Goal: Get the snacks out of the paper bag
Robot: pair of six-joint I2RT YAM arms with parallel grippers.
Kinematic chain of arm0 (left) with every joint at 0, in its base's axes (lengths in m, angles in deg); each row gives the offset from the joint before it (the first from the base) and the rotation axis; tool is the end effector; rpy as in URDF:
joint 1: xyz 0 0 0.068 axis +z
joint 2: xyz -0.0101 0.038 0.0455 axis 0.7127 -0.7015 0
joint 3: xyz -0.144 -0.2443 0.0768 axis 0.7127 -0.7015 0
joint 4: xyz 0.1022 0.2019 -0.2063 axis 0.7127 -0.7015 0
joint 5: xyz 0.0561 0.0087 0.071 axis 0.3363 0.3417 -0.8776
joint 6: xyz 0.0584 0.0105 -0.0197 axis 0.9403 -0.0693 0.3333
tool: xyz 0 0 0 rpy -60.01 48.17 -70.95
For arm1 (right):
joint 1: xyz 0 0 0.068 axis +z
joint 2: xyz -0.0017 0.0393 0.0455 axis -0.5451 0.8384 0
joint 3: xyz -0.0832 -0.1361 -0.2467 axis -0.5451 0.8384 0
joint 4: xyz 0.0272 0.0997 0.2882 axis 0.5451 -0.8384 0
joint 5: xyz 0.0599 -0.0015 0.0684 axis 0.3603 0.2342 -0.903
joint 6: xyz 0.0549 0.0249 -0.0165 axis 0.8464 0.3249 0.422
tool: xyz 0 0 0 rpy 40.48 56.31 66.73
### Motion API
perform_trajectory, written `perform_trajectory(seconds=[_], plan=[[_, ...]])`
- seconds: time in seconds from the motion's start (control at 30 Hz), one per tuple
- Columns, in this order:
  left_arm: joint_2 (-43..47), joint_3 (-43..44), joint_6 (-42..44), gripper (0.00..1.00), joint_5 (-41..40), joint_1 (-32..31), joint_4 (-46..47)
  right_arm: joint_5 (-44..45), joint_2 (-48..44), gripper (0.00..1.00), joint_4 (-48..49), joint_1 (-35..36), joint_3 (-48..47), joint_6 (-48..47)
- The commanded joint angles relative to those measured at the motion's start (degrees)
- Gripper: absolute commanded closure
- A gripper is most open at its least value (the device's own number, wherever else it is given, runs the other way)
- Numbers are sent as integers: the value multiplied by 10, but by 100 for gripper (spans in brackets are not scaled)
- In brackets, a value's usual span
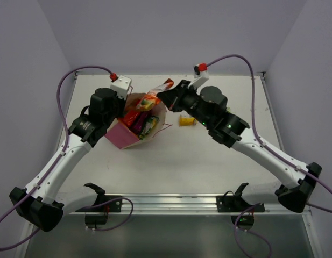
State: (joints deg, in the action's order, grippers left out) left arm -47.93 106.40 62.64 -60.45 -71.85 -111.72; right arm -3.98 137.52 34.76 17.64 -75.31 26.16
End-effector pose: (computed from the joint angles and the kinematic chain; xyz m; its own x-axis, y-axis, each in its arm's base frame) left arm 0.2655 -0.1185 0.3950 -0.3588 0.2425 -0.9014 0.2484 0.9556 0.1582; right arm 0.2400 0.2838 0.4546 -0.5000 0.4862 -0.7167 -0.4785 0.5347 0.6965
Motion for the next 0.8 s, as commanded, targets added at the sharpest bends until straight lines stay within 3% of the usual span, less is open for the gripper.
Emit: perform_trajectory(seconds=[0.0, 0.2, 0.47, 0.63, 0.73, 0.77], plan=[[9, 19, -8, 100, -29, -1, 33, 24, -101, 100, -19, -49, 21, -72], [9, 18, -8, 100, -26, -1, 35, 49, -217, 100, -110, -158, 139, -79], [10, 16, -2, 100, -18, -1, 38, 60, -318, 100, -196, -232, 339, -26], [17, 16, 7, 100, -7, -1, 42, 21, -252, 100, -204, -285, 379, 7], [21, 14, 10, 100, -6, -1, 42, 13, -164, 100, -190, -305, 362, 11], [22, 12, 11, 100, -6, -1, 42, 10, -140, 95, -186, -309, 354, 13]])
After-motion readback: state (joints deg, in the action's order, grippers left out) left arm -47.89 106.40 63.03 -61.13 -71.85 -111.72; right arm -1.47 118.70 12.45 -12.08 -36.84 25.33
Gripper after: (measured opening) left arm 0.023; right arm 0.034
